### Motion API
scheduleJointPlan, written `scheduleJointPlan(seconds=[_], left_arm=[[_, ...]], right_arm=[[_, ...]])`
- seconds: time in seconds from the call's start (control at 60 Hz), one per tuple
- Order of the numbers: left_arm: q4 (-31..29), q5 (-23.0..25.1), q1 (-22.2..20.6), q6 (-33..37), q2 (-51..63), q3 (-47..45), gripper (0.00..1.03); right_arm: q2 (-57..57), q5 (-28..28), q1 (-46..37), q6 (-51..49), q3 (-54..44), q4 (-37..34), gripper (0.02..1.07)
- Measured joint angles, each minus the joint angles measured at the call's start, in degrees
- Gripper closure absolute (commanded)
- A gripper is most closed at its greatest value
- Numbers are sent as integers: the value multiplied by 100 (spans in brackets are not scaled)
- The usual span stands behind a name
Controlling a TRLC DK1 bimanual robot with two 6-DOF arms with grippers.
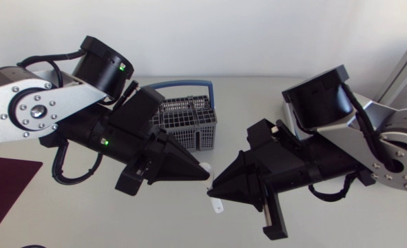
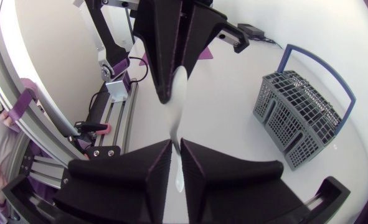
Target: Transfer all utensils from the basket to the drawer tray.
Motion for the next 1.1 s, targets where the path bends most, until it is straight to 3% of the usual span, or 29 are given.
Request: scheduleJointPlan(seconds=[0.133, 0.233, 0.3, 0.367, 0.4, 0.5, 0.6, 0.8, 1.1], left_arm=[[-13, 0, 0, -4, 0, 0, 95], [-9, -4, 2, -4, 0, 0, 72], [-9, -15, 7, -4, 0, 2, 68], [-11, -13, 7, -4, 0, 26, 46], [-11, -7, 7, -4, -2, 39, 27], [-7, 0, 109, -28, -7, 162, 6], [343, 0, 374, -286, -44, 299, 5], [1703, -66, 1176, -1421, -422, 339, 5], [1921, -1567, 1545, -1637, -748, 319, 5]], right_arm=[[0, -9, 0, 0, 0, -2, 100], [0, -81, 2, -4, -11, -9, 100], [0, -105, 20, 2, -11, -15, 100], [0, -101, 22, 2, -11, -28, 100], [0, -85, 22, 2, -13, -46, 100], [0, -74, 22, 4, -81, -94, 100], [0, 9, -9, 4, -181, -133, 100], [-7, 330, -636, -136, -275, -280, 100], [-7, 1419, -2968, -1187, -315, -173, 99]])
